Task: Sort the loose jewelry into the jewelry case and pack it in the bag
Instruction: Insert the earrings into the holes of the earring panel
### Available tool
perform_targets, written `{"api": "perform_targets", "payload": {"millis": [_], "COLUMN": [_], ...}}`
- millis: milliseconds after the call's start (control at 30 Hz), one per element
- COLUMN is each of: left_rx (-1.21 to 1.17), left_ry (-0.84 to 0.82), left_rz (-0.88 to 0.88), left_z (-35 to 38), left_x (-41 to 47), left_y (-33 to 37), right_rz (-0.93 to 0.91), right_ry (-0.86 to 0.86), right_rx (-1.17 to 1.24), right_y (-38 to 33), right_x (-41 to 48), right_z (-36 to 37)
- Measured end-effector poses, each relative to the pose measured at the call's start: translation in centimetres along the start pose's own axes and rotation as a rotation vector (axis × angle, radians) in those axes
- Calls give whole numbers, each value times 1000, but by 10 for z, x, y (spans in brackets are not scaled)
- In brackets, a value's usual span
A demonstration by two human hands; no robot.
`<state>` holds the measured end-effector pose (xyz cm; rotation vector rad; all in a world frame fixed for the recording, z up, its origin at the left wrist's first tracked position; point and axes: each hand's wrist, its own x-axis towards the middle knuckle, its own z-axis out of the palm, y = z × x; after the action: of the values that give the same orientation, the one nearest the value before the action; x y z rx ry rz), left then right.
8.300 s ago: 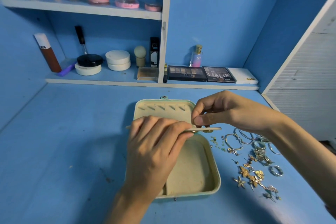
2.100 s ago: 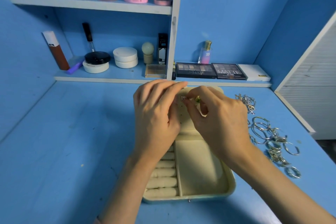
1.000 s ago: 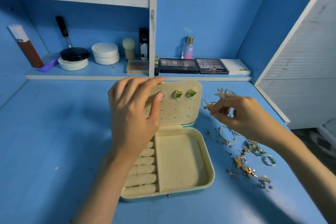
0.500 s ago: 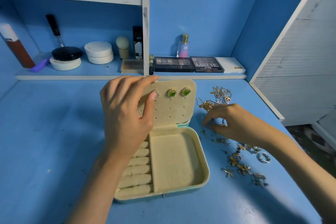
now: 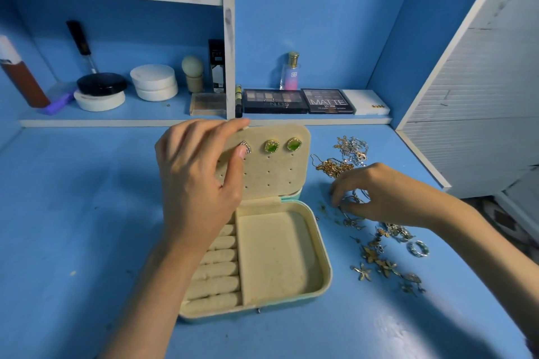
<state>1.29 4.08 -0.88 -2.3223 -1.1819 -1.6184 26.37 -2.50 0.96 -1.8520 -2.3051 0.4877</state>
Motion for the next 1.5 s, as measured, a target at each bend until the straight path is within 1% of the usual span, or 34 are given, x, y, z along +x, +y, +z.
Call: {"api": "perform_targets", "payload": {"millis": [333,533,667,767,900,1000,1167,1300,1500], "left_rx": [-4,-3,-3,-2,-2,-3,-1,-4,-4], "left_ry": [0,-3,-6,-4,-5,-10,-14,-9,-5], "left_rz": [2,2,-2,0,0,-1,-5,-3,-3], "left_z": [-1,-1,-1,-1,-1,-1,-1,-1,-1], "left_x": [1,0,0,1,1,1,1,0,0], "left_y": [0,0,0,0,1,1,0,0,0], "right_rz": [-27,-89,-92,-107,-149,-140,-76,-5,15], "right_ry": [48,93,117,161,268,335,385,378,359], "right_rx": [-69,-63,-70,-59,-72,-73,-49,-44,-71], "right_y": [-2,-1,-2,0,4,6,5,5,2], "right_x": [0,4,5,5,9,12,11,10,10], "right_z": [8,13,14,17,25,30,33,31,28]}}
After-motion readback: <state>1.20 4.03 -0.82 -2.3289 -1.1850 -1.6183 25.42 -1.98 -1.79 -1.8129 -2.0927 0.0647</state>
